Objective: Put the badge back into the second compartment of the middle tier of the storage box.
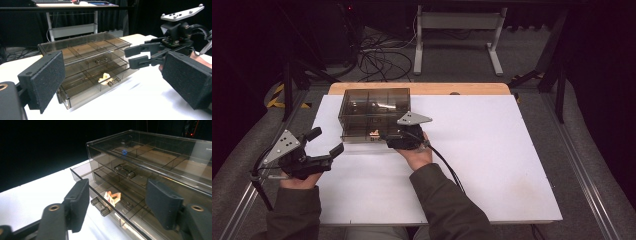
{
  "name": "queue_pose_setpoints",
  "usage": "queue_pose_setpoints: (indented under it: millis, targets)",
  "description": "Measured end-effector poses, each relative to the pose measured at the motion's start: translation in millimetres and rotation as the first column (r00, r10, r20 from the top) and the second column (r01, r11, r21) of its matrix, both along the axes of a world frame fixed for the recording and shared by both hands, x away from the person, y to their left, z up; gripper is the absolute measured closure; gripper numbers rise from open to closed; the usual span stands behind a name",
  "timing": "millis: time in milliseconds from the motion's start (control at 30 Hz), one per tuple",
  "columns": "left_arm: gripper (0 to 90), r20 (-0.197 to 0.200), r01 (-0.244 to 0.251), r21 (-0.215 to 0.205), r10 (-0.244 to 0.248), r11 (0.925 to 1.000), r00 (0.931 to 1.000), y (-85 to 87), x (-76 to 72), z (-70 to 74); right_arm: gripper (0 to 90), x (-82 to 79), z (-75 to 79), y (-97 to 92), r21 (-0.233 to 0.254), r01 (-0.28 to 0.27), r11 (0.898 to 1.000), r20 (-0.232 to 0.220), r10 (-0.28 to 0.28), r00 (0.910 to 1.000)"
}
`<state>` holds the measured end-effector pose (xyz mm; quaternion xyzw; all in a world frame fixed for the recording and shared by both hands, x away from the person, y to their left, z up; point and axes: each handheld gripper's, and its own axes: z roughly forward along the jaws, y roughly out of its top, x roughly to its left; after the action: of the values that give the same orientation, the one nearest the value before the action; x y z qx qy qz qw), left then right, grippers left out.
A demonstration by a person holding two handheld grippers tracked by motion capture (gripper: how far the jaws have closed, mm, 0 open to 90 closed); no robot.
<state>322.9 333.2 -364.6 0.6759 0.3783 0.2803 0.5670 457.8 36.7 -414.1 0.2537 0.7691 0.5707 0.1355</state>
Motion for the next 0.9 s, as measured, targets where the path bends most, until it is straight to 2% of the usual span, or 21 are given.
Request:
queue_pose_setpoints:
  millis: [367, 600, 733, 900]
  targets:
    - [5.9, 0.006, 0.013, 0.008, -0.013, 0.9999, 0.9999, -6.0, -1.8, 2.1, 26.6, -6.1, 6.1, -20.7, 0.001, 0.011, 1.000, 0.005, -0.011, 0.9999]
    - [5.9, 0.005, 0.014, 0.013, -0.014, 0.9998, 0.9999, -8.2, -1.8, 1.1, 21.8, -11.1, 12.9, -44.0, 0.017, 0.038, 0.999, 0.011, -0.038, 0.9992]
    - [5.8, 0.002, 0.016, 0.022, -0.016, 0.9996, 0.9999, -10.2, -2.5, 1.0, 16.2, -14.2, 15.4, -56.1, 0.017, 0.032, 0.999, 0.005, -0.032, 0.9995]
    - [5.9, -0.004, 0.013, 0.024, -0.013, 0.9996, 0.9999, -10.5, -1.9, -0.9, 16.1, -20.3, 19.8, -73.8, 0.034, 0.040, 0.999, 0.023, -0.041, 0.9989]
